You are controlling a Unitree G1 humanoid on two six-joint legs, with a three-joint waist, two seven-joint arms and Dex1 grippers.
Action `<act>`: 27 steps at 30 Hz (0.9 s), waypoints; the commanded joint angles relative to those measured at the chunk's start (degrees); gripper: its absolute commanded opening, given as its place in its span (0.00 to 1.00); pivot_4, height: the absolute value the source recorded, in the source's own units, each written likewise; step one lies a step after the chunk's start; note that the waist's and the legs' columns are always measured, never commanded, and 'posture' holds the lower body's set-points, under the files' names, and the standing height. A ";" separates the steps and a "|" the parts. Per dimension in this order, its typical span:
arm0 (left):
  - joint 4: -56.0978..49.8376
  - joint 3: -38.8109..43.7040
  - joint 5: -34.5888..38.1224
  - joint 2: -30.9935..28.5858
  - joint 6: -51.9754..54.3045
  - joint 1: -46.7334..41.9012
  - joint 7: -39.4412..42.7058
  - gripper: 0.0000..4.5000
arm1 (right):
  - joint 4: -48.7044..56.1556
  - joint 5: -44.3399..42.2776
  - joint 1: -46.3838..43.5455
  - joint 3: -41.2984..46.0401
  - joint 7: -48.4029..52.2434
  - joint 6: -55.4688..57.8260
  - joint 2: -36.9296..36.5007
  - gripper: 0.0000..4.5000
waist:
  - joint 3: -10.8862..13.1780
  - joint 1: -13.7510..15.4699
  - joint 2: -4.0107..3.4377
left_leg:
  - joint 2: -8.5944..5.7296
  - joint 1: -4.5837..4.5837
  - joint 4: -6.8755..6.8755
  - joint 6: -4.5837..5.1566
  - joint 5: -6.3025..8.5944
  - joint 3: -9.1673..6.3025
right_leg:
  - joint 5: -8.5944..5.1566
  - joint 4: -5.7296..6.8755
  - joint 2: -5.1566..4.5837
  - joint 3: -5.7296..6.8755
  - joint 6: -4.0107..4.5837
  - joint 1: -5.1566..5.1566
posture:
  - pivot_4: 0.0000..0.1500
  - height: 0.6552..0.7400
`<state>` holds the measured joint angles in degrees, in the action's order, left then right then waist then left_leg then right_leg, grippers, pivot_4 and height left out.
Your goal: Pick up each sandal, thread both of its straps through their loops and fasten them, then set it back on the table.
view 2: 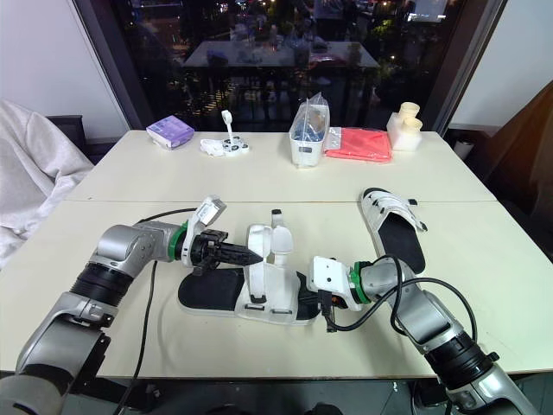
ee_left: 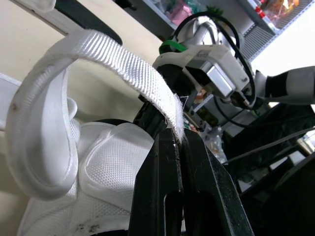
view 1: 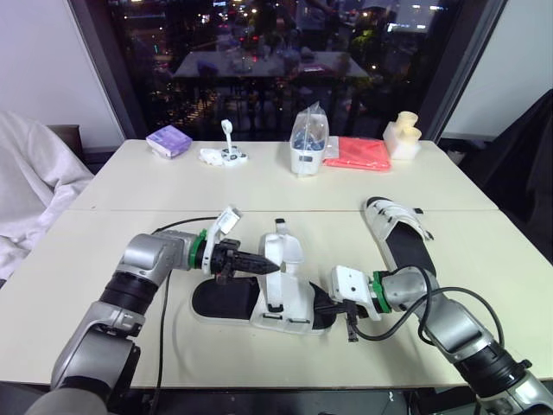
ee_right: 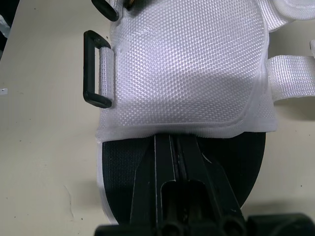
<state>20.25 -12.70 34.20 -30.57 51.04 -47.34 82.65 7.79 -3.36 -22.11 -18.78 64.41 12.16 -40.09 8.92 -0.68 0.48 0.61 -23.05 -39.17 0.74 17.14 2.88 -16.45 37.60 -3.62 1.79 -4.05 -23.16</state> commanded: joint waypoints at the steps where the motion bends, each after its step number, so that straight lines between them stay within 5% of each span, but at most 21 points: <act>1: -0.34 1.55 0.54 -0.68 0.98 -1.50 1.44 0.01 | -0.13 1.69 0.65 -0.38 -0.64 1.01 -0.66 0.00 | 0.00 -0.01 0.00 | 0.00 0.00 0.00 0.00 0.00 0.00 | 0.00 0.00 0.00 0.00 0.00 0.00 | 1.00 1.00; 27: -5.24 -0.35 -0.42 -1.66 2.58 1.90 3.12 0.01 | -0.07 1.90 0.85 -0.50 -0.85 1.01 -0.42 0.00 | 0.00 0.01 0.00 | 0.00 0.00 -0.01 0.00 0.00 0.00 | 0.00 0.00 0.01 0.00 -0.01 0.00 | 1.00 1.00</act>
<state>16.67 -12.73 34.20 -31.71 54.20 -45.22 85.08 8.02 -3.01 -22.08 -18.80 64.27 12.16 -40.08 8.92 -0.67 0.48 0.61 -23.05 -39.17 0.75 17.14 2.87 -16.45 37.60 -3.61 1.79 -4.06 -23.16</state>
